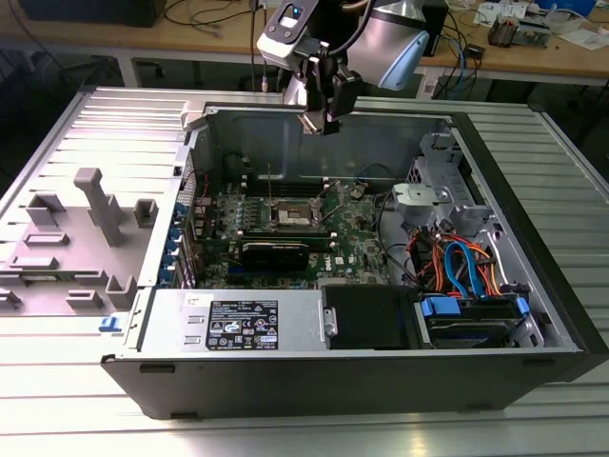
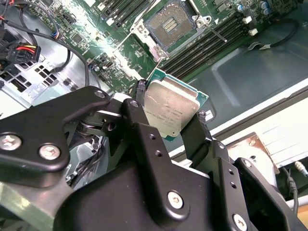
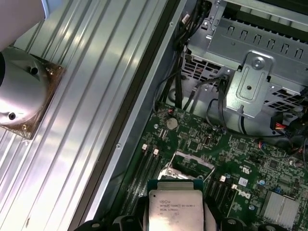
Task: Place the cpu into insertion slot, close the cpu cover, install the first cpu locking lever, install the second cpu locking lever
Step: 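Place the cpu into insertion slot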
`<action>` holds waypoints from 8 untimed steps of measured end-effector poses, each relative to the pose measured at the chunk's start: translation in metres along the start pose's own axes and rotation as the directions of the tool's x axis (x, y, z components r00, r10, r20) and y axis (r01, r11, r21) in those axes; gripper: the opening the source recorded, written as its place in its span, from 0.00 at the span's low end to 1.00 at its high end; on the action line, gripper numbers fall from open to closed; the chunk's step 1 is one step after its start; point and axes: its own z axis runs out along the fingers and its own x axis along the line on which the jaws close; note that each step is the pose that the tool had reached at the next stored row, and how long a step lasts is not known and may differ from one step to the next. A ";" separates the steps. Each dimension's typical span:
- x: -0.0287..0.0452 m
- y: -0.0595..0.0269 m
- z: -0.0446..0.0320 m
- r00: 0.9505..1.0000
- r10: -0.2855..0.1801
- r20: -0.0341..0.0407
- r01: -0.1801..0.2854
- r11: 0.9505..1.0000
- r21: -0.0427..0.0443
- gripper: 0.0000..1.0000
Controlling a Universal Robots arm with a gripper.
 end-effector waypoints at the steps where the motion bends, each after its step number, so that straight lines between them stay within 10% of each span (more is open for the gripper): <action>1: 0.0000 0.0000 0.0000 1.000 0.001 0.000 -0.001 1.000 0.000 0.55; 8: 0.0000 0.0000 0.0000 1.000 0.010 0.001 -0.010 1.000 0.000 0.55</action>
